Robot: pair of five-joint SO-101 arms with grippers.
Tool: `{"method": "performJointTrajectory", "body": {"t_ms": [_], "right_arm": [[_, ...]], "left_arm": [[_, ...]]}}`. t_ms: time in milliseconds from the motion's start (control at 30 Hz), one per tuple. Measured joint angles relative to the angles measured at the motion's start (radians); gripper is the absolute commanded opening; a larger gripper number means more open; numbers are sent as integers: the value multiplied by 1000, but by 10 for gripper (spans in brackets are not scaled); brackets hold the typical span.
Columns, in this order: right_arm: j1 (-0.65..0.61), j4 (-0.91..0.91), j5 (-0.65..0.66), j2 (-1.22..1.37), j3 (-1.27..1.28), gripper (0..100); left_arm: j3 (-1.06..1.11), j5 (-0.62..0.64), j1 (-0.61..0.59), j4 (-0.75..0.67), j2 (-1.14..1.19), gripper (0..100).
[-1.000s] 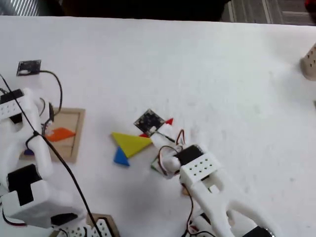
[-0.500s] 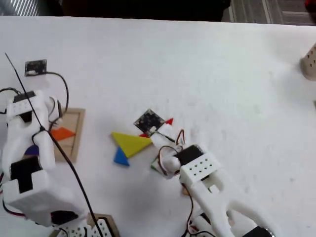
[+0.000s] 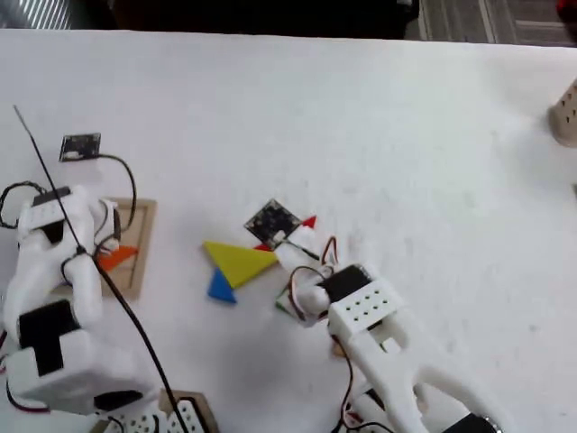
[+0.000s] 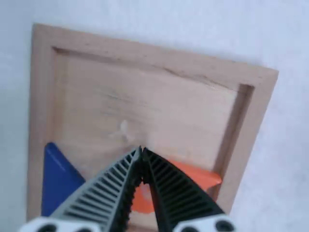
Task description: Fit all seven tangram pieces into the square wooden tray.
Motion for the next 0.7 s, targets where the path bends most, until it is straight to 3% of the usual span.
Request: {"method": "performJointTrajectory", "body": {"t_ms": [200,367,700], "right_arm": [[0,0,0,0,0,18],[0,0,0,0,0,18],[0,0,0,0,0,18]], "left_arm": [[175,-9,0,8,-212,24],[186,-9,5,8,-328,24],[49,86,124,9,-176,24]]}}
